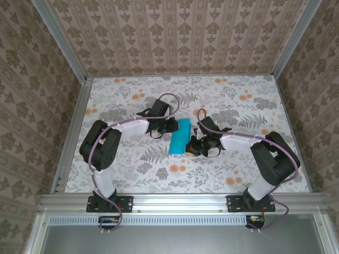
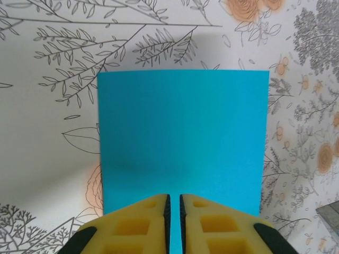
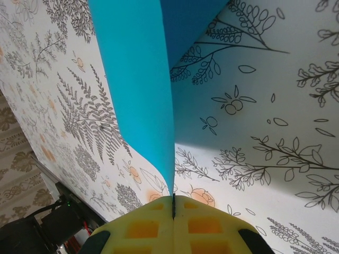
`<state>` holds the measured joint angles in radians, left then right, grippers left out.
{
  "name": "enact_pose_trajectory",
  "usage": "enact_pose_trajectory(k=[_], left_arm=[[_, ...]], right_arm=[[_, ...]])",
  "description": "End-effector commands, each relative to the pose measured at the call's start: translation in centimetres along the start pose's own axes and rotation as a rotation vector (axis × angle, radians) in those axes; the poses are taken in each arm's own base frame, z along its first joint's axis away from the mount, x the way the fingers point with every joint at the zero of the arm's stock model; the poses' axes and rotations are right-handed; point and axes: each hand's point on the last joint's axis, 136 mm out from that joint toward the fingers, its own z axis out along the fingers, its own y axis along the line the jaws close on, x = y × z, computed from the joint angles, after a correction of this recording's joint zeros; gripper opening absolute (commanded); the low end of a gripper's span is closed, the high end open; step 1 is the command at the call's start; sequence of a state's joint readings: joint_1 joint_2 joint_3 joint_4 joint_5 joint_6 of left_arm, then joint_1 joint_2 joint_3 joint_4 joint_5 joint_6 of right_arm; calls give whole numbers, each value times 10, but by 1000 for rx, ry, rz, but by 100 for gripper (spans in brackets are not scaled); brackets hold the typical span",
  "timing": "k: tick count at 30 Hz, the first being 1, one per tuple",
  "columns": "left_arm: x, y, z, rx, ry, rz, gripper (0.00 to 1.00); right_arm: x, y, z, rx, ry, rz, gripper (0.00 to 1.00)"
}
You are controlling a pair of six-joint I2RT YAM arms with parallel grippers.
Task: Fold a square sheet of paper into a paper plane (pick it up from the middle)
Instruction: Third fold the triangle at the center of the table.
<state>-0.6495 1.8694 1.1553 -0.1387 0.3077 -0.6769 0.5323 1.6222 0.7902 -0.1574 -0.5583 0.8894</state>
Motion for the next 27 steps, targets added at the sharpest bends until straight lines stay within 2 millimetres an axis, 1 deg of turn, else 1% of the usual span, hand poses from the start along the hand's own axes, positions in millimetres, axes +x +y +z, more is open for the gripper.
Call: enact_pose_trajectory(k=[1,7,11,15,17,21,25,27], left_arm=[[8,10,14,-30,45,-7,13],[16,24,23,-78,78,-22,12],[21,29,29,-90,99,-28,12],[24,32,32,-96,109,-37,12],[25,33,32,-98,111,-39,12],[25,33,31,-99,108,-38,12],[24,32,31,-96,105,-37,12],[24,32,32,-94,106,-37,12]], right_arm=[[-5,9,-1,-22,3,11,3],[-10,18,-5,-47,-10,13,4],[-15,30,-10,-77,-28,8,5],[-22,37,-10,-91,-42,3,6],[-25,39,-8,-95,-43,6,9],[-26,45,-12,-118,-52,4,18],[-22,42,-14,-113,-55,10,28],[-22,37,-13,-108,-60,21,28]])
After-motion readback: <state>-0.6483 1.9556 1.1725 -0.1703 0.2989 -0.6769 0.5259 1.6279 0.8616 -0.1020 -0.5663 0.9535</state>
